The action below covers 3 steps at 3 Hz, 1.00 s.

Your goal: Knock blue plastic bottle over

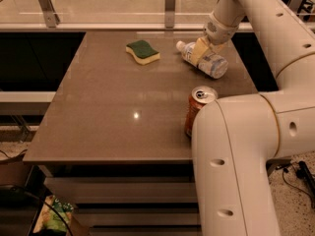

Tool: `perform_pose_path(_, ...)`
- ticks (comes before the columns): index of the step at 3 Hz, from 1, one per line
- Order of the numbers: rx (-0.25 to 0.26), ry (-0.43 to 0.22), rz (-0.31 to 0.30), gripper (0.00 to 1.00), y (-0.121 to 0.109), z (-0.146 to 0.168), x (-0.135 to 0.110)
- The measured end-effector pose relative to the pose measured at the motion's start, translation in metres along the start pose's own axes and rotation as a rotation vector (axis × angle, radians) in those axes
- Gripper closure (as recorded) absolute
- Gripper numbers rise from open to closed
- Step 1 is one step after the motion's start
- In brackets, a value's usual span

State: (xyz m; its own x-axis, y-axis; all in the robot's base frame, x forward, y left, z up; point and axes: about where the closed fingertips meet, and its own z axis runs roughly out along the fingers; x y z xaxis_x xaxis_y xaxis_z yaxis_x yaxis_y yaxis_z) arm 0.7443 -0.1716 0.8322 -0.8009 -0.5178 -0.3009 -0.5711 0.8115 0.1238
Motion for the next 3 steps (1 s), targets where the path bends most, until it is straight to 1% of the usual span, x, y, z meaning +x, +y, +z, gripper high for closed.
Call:
perform_pose_path(1,0.001,-0.005,0.000,0.13,-0.0007,0.0042,-0.0027)
perform_pose_path(2,0.002,-0.009,0.000,0.00,-0.0015,0.0085,-0.0050)
perform_pose_path(3,0.002,-0.009,0.000,0.00,-0.0015,0.0085,-0.0050)
